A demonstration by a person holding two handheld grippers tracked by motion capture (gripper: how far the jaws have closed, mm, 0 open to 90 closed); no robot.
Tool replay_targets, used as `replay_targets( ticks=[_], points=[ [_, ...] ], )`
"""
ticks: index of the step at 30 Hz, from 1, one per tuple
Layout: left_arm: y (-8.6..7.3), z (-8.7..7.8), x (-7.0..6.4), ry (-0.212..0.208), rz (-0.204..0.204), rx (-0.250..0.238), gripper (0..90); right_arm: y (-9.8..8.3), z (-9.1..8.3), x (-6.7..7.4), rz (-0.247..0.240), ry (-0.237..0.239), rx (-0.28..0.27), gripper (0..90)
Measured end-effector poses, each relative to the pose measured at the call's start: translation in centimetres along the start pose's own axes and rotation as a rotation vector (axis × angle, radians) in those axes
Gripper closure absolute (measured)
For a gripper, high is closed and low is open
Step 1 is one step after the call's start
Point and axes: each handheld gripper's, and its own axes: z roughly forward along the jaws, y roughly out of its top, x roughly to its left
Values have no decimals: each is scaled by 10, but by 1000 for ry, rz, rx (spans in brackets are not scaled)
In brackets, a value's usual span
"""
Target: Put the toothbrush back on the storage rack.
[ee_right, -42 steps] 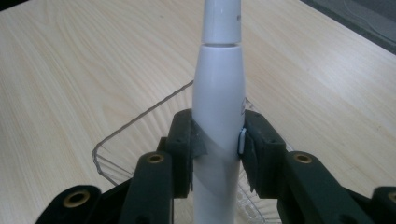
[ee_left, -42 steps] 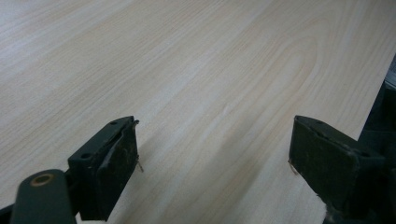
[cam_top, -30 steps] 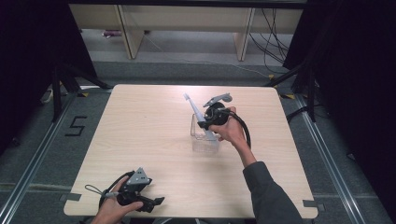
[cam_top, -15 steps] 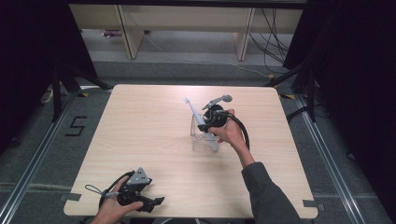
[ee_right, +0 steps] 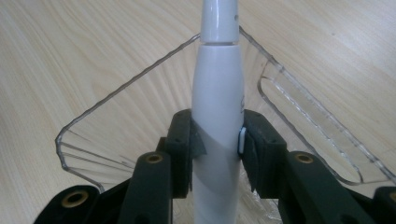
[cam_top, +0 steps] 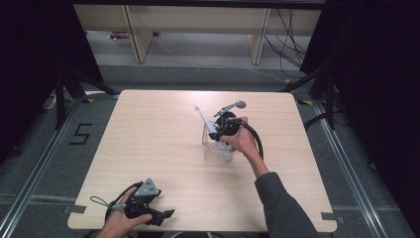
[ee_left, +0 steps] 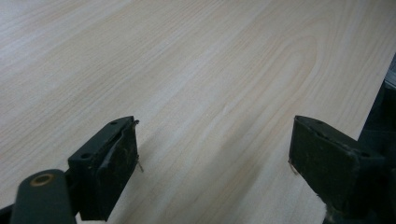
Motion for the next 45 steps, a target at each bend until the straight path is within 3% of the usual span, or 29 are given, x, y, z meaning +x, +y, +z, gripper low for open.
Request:
replay_targets(
  ticks=[1,5,6,7,8,11,12,22,23,27,29,31,33,39,45],
  points=[
    [0,0,0,-1,1,0,149,0,-1,2,46,6,12,652],
    [0,0,0,-2,0,-1,149,0,-3,3,47,5,-5,618],
    [0,0,2,13,12,16,149,0,-4,2,21,4,-16,611],
    [0,0,1,5,11,11,149,0,-6,5,52,1,-16,600],
    [0,0,0,-2,-1,0,149,1,-9,3,12,5,-31,586],
    [0,0,0,0,0,0,149,1,-16,6,9,-3,-72,576],
    [0,0,0,-1,0,0,149,2,-20,6,-19,-1,-97,574],
    [0,0,2,2,11,13,149,-1,-49,10,-7,8,-142,521],
    [0,0,1,2,11,13,149,-1,-53,10,-27,-2,-145,503],
    [0,0,2,10,13,12,149,-3,-58,13,-8,3,-133,483],
    [0,0,2,13,15,17,149,-4,-60,14,-27,11,-157,480],
    [0,0,1,3,10,9,149,-7,-62,15,-13,2,-171,464],
    [0,0,1,2,12,11,149,-10,-69,14,-33,-4,-173,447],
    [0,0,1,3,9,10,149,-16,-78,16,-28,-4,-174,416],
    [0,0,1,4,8,9,149,-22,-87,19,-36,-9,-212,391]
  ],
)
